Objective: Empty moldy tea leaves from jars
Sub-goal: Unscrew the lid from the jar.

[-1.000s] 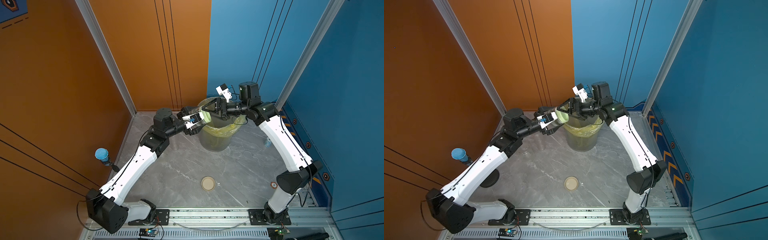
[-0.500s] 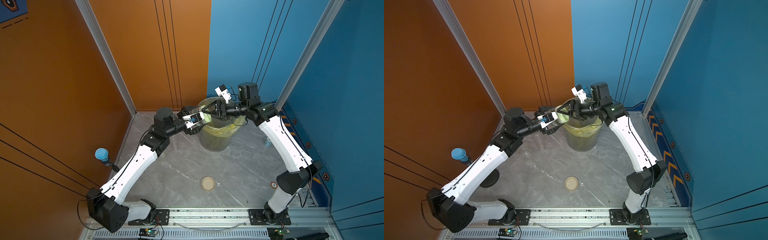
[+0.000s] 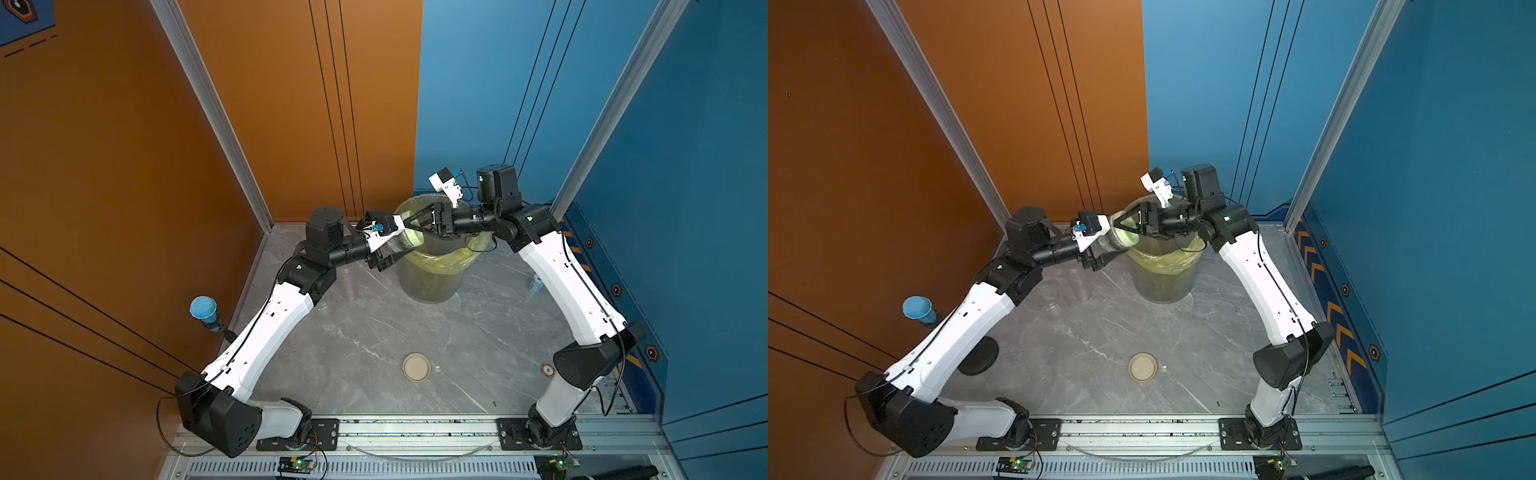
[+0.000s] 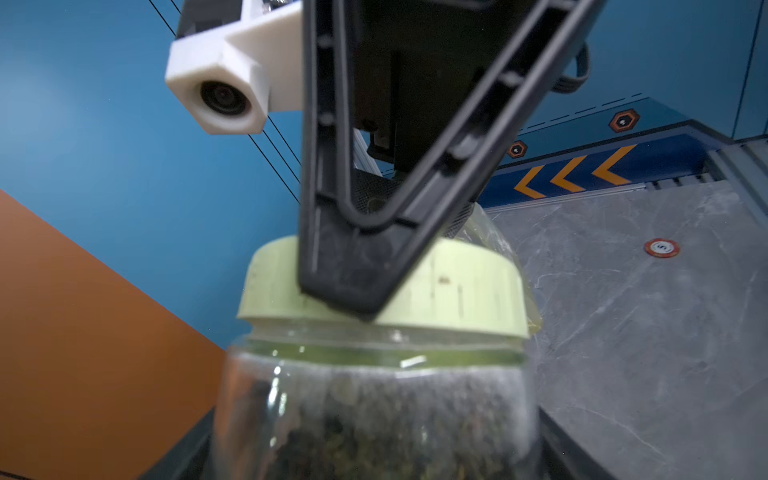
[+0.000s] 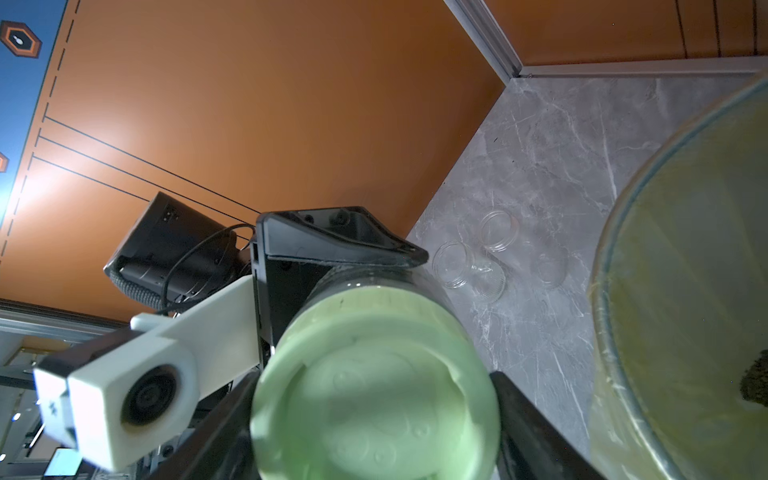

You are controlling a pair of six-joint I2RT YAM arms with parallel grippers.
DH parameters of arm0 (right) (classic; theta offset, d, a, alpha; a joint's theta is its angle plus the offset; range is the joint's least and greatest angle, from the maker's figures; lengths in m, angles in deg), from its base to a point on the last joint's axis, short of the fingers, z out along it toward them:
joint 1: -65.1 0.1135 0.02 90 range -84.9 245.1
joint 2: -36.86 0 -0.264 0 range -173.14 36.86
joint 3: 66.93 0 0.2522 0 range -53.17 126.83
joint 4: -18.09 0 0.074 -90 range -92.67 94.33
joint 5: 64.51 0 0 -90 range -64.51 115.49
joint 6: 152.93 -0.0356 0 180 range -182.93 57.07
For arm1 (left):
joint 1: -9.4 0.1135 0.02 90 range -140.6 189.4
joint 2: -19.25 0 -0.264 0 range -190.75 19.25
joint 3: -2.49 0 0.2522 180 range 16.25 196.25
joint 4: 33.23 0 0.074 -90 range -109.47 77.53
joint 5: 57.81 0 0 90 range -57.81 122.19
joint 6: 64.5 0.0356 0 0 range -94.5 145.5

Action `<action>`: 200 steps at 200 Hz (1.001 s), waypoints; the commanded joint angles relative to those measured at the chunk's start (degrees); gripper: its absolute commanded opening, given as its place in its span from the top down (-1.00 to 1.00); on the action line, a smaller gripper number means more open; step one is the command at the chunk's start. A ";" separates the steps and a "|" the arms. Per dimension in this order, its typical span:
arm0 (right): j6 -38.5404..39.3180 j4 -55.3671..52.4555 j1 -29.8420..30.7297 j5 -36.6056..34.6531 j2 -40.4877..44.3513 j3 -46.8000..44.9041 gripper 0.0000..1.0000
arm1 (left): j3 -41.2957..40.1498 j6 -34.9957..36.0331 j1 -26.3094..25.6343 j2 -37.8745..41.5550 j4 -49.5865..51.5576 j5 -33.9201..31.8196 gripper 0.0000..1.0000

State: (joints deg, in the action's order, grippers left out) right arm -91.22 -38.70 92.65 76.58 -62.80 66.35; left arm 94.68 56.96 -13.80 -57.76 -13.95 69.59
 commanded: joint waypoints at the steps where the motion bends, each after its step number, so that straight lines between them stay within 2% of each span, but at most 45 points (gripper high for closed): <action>1: 9.00 -6.73 1.92 -0.37 1.11 0.45 -0.20 | 4.38 -10.58 2.40 -0.02 -6.68 6.30 -0.02; 54: 20.50 -10.95 3.30 -1.69 1.68 0.87 -0.23 | 7.53 -20.57 5.62 -2.26 -8.73 15.64 -0.02; 139: 24.02 -11.09 2.78 -2.05 1.15 3.31 -0.26 | 5.04 -24.29 6.15 -2.09 -12.97 16.63 -0.02; 177: 22.54 -11.12 3.32 -2.72 -0.18 5.08 -0.52 | 2.47 -24.52 5.93 -1.13 -16.70 14.14 -0.01; 200: 22.58 -11.20 3.65 -3.01 -0.50 5.45 -0.54 | 2.03 -24.68 5.81 -1.03 -17.27 13.89 -0.01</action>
State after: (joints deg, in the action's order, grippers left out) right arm -71.22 -41.26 94.68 73.19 -61.90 71.43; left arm 95.95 36.55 -9.62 -61.00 -22.69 88.65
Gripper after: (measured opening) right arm 0.782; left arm 0.832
